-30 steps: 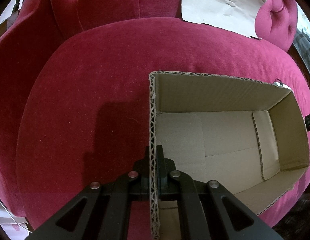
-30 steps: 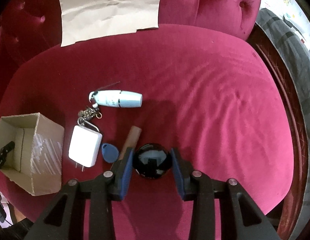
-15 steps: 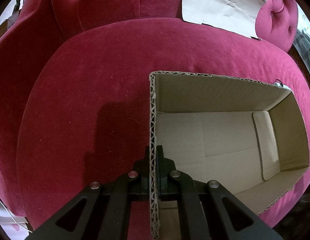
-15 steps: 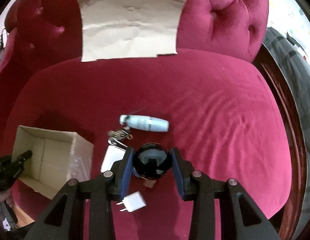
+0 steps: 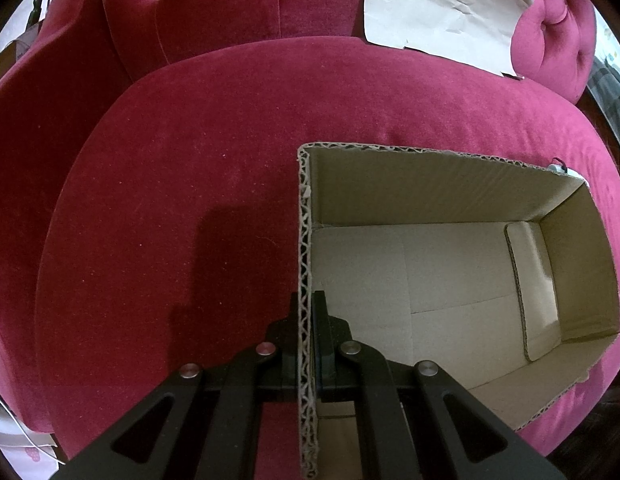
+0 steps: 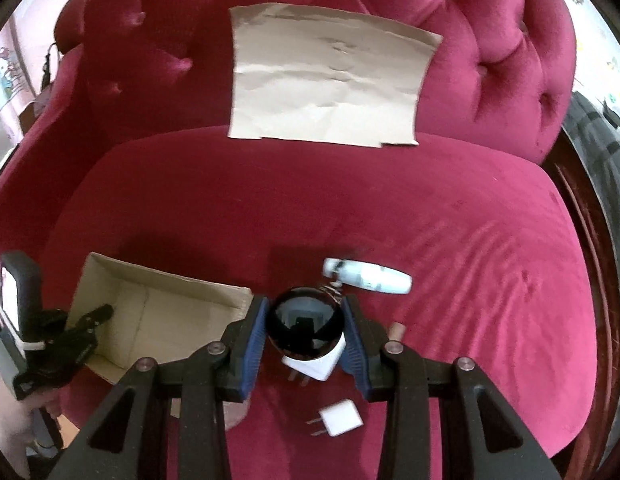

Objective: Organize rigid objects
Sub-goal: 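Lift the black cap with the right tool and carry it over the box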

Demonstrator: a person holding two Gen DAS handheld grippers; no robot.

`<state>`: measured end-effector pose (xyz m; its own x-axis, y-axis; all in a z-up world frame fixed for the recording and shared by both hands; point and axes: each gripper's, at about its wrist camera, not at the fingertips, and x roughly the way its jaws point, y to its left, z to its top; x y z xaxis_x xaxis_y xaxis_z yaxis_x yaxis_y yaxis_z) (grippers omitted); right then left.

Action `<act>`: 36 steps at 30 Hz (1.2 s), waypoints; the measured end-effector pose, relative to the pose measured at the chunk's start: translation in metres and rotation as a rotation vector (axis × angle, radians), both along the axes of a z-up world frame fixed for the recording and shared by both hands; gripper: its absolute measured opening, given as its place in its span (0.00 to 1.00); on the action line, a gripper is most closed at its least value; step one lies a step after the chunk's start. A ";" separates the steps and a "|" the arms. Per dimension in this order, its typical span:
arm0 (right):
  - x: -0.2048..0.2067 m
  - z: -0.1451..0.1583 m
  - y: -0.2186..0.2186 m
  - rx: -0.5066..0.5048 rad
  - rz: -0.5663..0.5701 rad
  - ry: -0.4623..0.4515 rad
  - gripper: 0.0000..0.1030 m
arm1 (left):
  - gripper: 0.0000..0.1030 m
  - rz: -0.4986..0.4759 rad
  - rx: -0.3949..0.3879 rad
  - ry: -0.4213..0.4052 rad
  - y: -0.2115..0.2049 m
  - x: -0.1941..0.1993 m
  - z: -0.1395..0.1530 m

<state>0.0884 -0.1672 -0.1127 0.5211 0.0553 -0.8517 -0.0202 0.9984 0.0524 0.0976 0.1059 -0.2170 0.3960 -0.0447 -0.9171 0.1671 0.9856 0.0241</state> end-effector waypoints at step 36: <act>0.027 -0.031 0.102 0.074 0.157 0.000 0.39 | 0.03 0.002 -0.004 0.000 -0.002 -0.001 0.000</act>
<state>0.1156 -0.0652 -0.1435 0.5010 0.1985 -0.8424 -0.1759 0.9764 0.1255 0.0965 0.1042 -0.2171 0.3959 -0.0479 -0.9170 0.1650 0.9861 0.0197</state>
